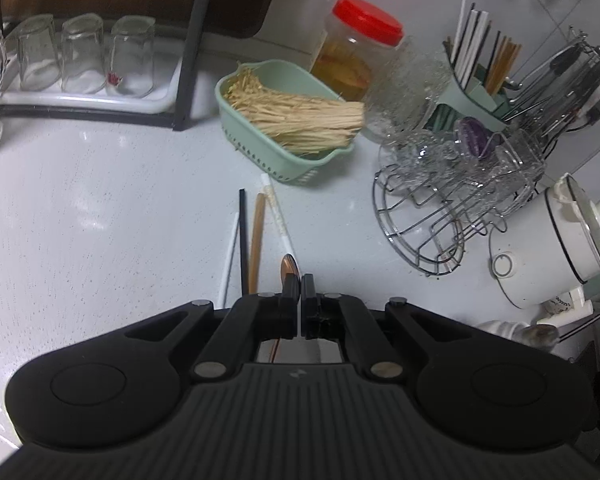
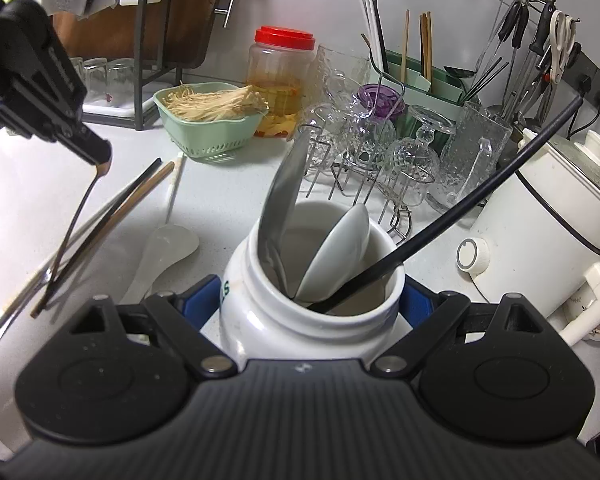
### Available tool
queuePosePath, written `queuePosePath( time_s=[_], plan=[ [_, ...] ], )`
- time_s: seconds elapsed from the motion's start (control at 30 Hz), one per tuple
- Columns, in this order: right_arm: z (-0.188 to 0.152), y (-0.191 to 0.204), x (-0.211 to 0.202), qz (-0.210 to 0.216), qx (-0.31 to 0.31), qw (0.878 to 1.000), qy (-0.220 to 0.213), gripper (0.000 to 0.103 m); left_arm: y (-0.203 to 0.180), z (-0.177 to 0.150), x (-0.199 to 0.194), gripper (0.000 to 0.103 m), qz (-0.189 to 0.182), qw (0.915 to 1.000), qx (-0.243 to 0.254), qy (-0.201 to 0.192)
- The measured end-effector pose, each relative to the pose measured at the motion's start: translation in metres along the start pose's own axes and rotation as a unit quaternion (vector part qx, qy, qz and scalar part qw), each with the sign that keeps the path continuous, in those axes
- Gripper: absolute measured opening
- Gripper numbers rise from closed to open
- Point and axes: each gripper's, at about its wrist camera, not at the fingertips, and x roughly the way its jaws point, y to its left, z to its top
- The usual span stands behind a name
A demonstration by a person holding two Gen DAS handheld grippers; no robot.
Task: Organize utensils
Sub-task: 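Lift the copper spoon with the left tool and carry it toward the mug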
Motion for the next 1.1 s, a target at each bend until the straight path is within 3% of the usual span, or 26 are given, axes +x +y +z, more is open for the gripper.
queuePosePath(
  time_s=[0.73,1.1],
  plan=[
    [-0.002,0.002,-0.001,-0.002,0.0,1.0,-0.012,0.093,-0.079,-0.006,-0.062,0.001,-0.053,0.9933,0.083,-0.059],
    [-0.001,0.002,0.0,-0.002,0.001,1.0,-0.013,0.093,-0.127,0.006,-0.11,0.001,-0.097,0.9826,0.124,-0.099]
  ],
)
